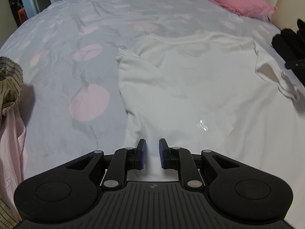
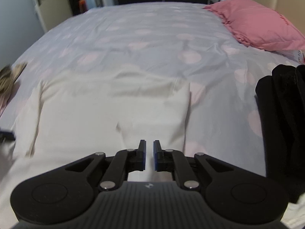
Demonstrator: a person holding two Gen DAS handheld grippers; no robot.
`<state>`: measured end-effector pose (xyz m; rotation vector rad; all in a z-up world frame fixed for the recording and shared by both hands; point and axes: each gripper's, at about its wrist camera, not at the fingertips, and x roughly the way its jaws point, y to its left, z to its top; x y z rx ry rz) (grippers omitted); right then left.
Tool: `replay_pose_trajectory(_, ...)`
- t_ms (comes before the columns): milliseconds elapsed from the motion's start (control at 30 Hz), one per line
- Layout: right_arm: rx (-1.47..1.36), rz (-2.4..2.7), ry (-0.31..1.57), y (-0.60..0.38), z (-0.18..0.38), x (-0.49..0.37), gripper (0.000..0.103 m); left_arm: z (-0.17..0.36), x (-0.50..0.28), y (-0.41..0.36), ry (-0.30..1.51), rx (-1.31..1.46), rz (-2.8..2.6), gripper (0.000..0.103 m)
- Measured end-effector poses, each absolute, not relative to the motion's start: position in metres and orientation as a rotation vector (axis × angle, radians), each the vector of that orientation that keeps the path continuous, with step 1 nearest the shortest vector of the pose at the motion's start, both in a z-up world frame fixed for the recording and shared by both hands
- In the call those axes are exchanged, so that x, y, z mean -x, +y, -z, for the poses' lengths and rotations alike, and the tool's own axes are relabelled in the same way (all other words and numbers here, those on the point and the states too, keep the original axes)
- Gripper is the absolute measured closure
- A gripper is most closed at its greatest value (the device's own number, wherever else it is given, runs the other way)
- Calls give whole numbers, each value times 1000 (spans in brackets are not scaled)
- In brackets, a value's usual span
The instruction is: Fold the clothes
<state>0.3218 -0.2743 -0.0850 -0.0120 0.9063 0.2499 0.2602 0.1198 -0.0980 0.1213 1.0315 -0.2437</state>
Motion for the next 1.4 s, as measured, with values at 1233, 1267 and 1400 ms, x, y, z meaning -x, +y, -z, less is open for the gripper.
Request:
replay_pose_trajectory(1233,-30,-294,965,-227,111,-348,89,117,-381,168,905,103,103,99)
replay_pose_trajectory(1267,-33,-284,973,-229,114,-349,89,120,-383,164,908,92,94,99)
replay_pose_trajectory(1400,-52,-244,995,-238,121,-352,87,121,-387,162,911,118,71,96)
